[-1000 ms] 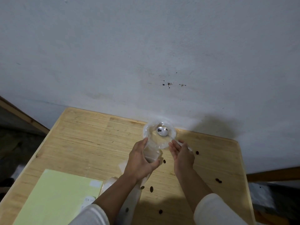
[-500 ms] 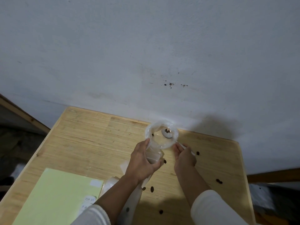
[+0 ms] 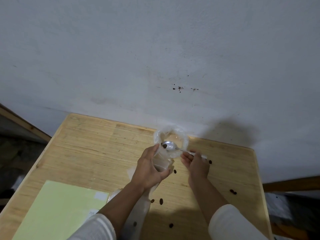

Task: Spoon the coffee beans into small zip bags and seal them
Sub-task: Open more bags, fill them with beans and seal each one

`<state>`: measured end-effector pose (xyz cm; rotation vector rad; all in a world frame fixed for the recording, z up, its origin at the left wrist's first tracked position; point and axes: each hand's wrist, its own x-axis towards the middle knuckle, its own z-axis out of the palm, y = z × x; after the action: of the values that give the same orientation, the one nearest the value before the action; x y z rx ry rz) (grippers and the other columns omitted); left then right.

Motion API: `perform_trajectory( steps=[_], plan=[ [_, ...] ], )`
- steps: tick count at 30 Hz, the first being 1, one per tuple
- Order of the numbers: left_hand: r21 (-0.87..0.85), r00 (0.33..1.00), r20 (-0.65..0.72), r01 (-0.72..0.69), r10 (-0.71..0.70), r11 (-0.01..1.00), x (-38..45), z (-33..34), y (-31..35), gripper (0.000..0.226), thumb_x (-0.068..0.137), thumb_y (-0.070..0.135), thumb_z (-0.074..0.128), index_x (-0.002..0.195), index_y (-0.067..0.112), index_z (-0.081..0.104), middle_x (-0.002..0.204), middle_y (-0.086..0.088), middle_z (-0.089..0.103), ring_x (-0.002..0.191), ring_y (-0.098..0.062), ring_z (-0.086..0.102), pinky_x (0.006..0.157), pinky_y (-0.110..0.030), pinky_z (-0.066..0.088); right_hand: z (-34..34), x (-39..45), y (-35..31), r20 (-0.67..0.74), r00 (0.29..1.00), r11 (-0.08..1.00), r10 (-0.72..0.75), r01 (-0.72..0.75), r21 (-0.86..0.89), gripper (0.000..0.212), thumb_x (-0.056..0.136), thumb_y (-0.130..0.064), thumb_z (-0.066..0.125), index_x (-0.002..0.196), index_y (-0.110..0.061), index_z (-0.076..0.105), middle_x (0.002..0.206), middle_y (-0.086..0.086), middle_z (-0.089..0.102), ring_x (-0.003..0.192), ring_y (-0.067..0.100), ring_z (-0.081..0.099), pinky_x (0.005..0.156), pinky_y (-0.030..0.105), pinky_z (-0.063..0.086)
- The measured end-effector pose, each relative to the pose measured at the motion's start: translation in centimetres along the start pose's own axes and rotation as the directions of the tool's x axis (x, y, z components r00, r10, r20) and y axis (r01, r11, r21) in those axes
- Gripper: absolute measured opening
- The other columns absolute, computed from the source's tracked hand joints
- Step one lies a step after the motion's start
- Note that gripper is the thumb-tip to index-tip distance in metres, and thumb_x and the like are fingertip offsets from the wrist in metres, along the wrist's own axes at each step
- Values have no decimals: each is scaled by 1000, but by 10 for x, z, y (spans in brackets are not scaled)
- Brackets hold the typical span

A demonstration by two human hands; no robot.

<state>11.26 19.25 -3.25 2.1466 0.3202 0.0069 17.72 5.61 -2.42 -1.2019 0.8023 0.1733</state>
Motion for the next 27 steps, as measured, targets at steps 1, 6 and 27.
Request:
perform_trajectory(
  steps=[1, 6, 27],
  plan=[
    [9, 1000, 11, -13, 13, 1000, 1, 0, 0, 90, 65, 47, 78, 141, 25, 35, 138, 11, 42, 122, 1, 39, 97, -11, 31, 1, 0, 2, 8, 1000, 999, -19, 19, -32, 27, 100, -15, 36, 87, -6, 58, 79, 13, 67, 74, 21, 67, 54, 22, 57],
    [52, 997, 55, -61, 59, 997, 4, -4, 0, 94, 63, 50, 78, 141, 24, 34, 135, 11, 42, 118, 4, 39, 92, -1, 25, 7, 0, 4, 30, 999, 1000, 19, -18, -16, 25, 100, -12, 35, 97, 0, 57, 85, 18, 66, 81, 27, 67, 66, 29, 57],
    [-20, 988, -156, -24, 21, 1000, 0, -23, 13, 98, 61, 45, 82, 142, 16, 34, 136, 1, 43, 125, -11, 43, 102, -20, 32, -15, -43, -49, 296, 894, 909, -337, 391, -146, 36, 101, -20, 33, 86, -9, 63, 71, 13, 68, 61, 18, 66, 45, 25, 50]
  ],
)
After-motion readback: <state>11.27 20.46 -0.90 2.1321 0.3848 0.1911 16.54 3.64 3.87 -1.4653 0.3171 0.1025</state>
